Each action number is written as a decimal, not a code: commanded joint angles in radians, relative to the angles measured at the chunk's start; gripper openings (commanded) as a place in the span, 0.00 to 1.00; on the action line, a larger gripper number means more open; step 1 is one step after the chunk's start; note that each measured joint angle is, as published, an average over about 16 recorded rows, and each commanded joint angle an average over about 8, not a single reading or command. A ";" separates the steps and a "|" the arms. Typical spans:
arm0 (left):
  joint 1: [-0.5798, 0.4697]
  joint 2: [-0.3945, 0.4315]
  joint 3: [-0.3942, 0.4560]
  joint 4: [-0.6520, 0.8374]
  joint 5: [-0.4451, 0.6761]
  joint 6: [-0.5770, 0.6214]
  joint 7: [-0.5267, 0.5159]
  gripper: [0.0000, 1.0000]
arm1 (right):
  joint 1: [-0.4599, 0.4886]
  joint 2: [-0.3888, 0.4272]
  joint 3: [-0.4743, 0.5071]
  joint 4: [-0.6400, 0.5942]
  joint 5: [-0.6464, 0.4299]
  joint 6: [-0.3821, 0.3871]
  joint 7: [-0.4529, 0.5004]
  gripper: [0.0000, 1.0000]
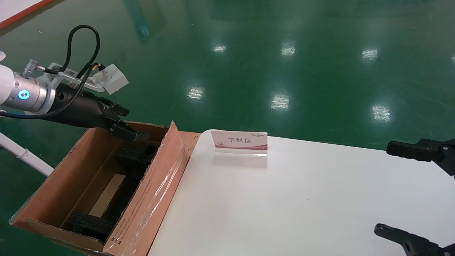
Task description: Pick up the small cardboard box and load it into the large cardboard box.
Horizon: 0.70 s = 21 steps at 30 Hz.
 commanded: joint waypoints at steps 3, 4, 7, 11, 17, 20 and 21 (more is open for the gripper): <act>0.022 -0.002 -0.041 -0.018 0.004 0.006 0.010 1.00 | 0.000 0.000 0.000 0.000 0.000 0.000 0.000 1.00; 0.042 -0.001 -0.068 -0.020 0.000 0.014 0.018 1.00 | 0.000 0.000 0.000 0.000 0.000 0.000 0.000 1.00; 0.112 0.005 -0.165 -0.028 -0.014 0.041 0.048 1.00 | 0.000 0.000 0.000 0.000 0.000 0.000 0.000 1.00; 0.211 0.013 -0.301 -0.038 -0.033 0.080 0.090 1.00 | 0.000 0.000 -0.001 -0.001 0.000 0.000 0.000 1.00; 0.359 0.026 -0.506 -0.053 -0.063 0.139 0.152 1.00 | 0.000 0.000 -0.001 -0.001 0.000 0.000 -0.001 1.00; 0.433 0.032 -0.609 -0.061 -0.078 0.168 0.183 1.00 | 0.001 0.000 -0.001 -0.001 0.000 0.000 -0.001 1.00; 0.458 0.034 -0.643 -0.063 -0.083 0.178 0.194 1.00 | 0.001 0.000 -0.001 -0.001 0.000 0.000 -0.001 1.00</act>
